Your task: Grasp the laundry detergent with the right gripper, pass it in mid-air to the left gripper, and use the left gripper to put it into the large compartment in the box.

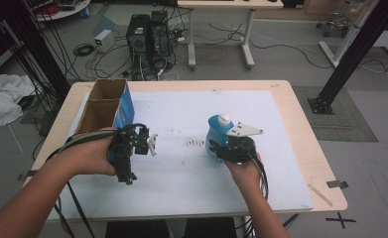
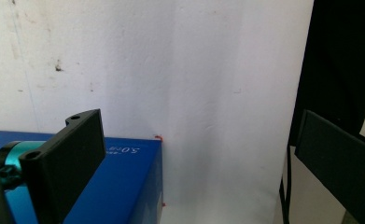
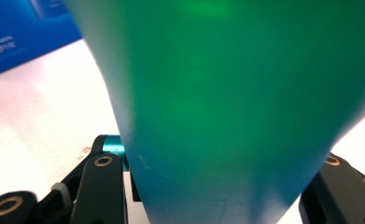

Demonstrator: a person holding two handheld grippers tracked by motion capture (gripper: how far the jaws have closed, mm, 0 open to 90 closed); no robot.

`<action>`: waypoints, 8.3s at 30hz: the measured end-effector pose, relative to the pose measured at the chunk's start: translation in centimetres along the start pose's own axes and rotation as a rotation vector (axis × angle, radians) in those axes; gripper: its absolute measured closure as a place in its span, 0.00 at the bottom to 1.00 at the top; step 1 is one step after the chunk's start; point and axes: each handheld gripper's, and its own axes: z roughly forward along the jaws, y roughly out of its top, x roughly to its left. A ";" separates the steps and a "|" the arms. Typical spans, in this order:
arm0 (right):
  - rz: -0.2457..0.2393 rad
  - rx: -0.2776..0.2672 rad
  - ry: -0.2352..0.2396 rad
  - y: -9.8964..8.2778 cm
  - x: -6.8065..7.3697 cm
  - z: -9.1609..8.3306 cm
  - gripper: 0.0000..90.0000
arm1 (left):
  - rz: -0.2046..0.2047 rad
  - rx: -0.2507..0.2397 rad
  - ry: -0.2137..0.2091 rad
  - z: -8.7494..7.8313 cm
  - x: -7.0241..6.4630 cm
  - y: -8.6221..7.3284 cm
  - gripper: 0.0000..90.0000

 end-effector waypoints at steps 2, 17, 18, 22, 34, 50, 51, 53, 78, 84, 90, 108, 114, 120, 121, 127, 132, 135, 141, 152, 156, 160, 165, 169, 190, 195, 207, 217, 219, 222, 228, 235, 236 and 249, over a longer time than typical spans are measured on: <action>-0.015 -0.007 0.020 0.4 0.2 -0.3 0.51 | 0.002 0.002 0.004 -0.2 0.2 0.3 0.02; -0.117 -0.044 0.248 2.9 2.5 -2.1 0.51 | 0.032 0.009 0.022 -2.3 1.1 2.4 0.02; -0.135 -0.047 0.271 3.0 2.6 -2.2 0.51 | 0.033 0.005 0.022 -2.3 1.2 2.5 0.02; -0.207 -0.047 0.347 3.2 3.4 -2.0 0.51 | 0.046 0.001 0.020 -2.8 1.3 3.2 0.02; -0.307 -0.007 0.501 3.3 5.0 -0.8 0.51 | 0.089 -0.028 -0.002 -3.9 1.2 5.1 0.02; -0.345 0.041 0.619 3.2 7.3 2.0 0.51 | 0.137 -0.041 -0.023 -3.9 0.5 6.9 0.02; -0.346 0.043 0.624 3.2 7.5 2.1 0.51 | 0.140 -0.041 -0.025 -3.8 0.5 7.1 0.02; -0.354 0.034 0.634 3.4 8.0 2.6 0.51 | 0.143 -0.039 -0.022 -3.8 0.4 7.3 0.02; -0.372 0.041 0.660 4.1 9.6 3.3 0.51 | 0.143 -0.008 -0.026 -2.7 -0.3 8.1 0.07; -0.369 0.042 0.660 4.1 9.7 3.3 0.51 | 0.146 -0.011 -0.018 -2.8 -0.2 8.2 0.12; -0.367 0.040 0.662 4.1 9.7 3.3 0.51 | 0.151 0.002 -0.011 -2.7 -0.3 8.3 0.14; -0.366 0.034 0.662 4.3 9.8 3.3 0.52 | 0.146 0.001 -0.018 -2.7 -0.3 8.3 0.27; -0.364 0.036 0.668 4.3 9.8 3.3 0.52 | 0.146 -0.008 -0.012 -2.8 -0.5 8.3 0.28; -0.362 0.039 0.669 4.4 10.0 3.4 0.52 | 0.154 0.002 -0.019 -2.9 -0.5 8.2 0.33; -0.362 0.038 0.669 4.4 10.0 3.4 0.52 | 0.156 0.011 -0.023 -2.9 -0.5 8.2 0.33; -0.363 0.037 0.670 4.4 10.0 3.4 0.52 | 0.147 0.012 -0.017 -2.9 -0.4 8.2 0.35; -0.358 0.039 0.672 4.4 10.0 3.5 0.52 | 0.139 0.012 -0.007 -2.8 -0.4 8.2 0.35; -0.356 0.040 0.671 4.4 10.0 3.6 0.52 | 0.142 0.016 -0.008 -2.8 -0.4 8.2 0.38; -0.360 0.044 0.676 4.4 10.1 3.7 0.52 | 0.139 0.019 -0.013 -2.9 -0.4 8.1 0.41; -0.355 0.040 0.683 4.6 10.0 3.7 0.51 | 0.149 0.009 -0.031 -3.1 0.0 8.0 0.42; -0.356 0.034 0.688 4.6 9.9 3.7 0.51 | 0.147 0.007 -0.038 -3.4 0.1 8.1 0.43; -0.365 0.019 0.689 4.8 9.8 3.5 0.50 | 0.135 0.006 -0.038 -3.7 0.0 8.1 0.43; -0.367 -0.012 0.679 5.0 9.6 3.2 0.48 | 0.125 0.006 -0.039 -4.1 0.2 8.0 0.43; -0.334 -0.020 0.681 5.3 9.2 2.3 0.41 | 0.112 0.013 -0.030 -4.7 0.5 7.9 0.43; -0.329 -0.041 0.642 6.9 7.1 -0.3 0.27 | 0.041 0.024 -0.028 -7.4 1.5 6.8 0.43; -0.324 -0.043 0.625 7.3 6.4 -1.2 0.26 | 0.013 0.026 -0.020 -8.2 1.9 6.2 0.43; -0.333 0.015 0.572 8.8 4.6 -2.5 0.25 | -0.070 0.017 -0.013 -10.6 2.9 4.9 0.42; -0.361 0.076 0.529 10.3 3.3 -3.4 0.21 | -0.158 -0.022 -0.036 -13.1 4.2 3.3 0.42; -0.368 0.083 0.524 10.4 3.1 -3.4 0.19 | -0.189 -0.025 -0.035 -13.6 4.5 2.8 0.42; -0.365 0.102 0.513 10.5 2.8 -3.4 0.15 | -0.243 -0.025 -0.029 -14.3 5.0 2.0 0.42; -0.370 0.123 0.500 10.4 2.5 -3.3 0.15 | -0.371 -0.037 -0.024 -15.5 6.1 0.4 0.42; -0.377 0.149 0.500 10.3 2.2 -2.9 0.13 | -0.458 -0.045 -0.005 -17.2 6.8 -1.0 0.42; -0.378 0.156 0.496 10.3 2.2 -2.8 0.13 | -0.469 -0.045 -0.005 -17.4 6.9 -1.2 0.42; -0.396 0.227 0.466 10.4 1.6 -2.8 0.03 | -0.708 -0.052 0.004 -19.7 8.4 -6.0 0.42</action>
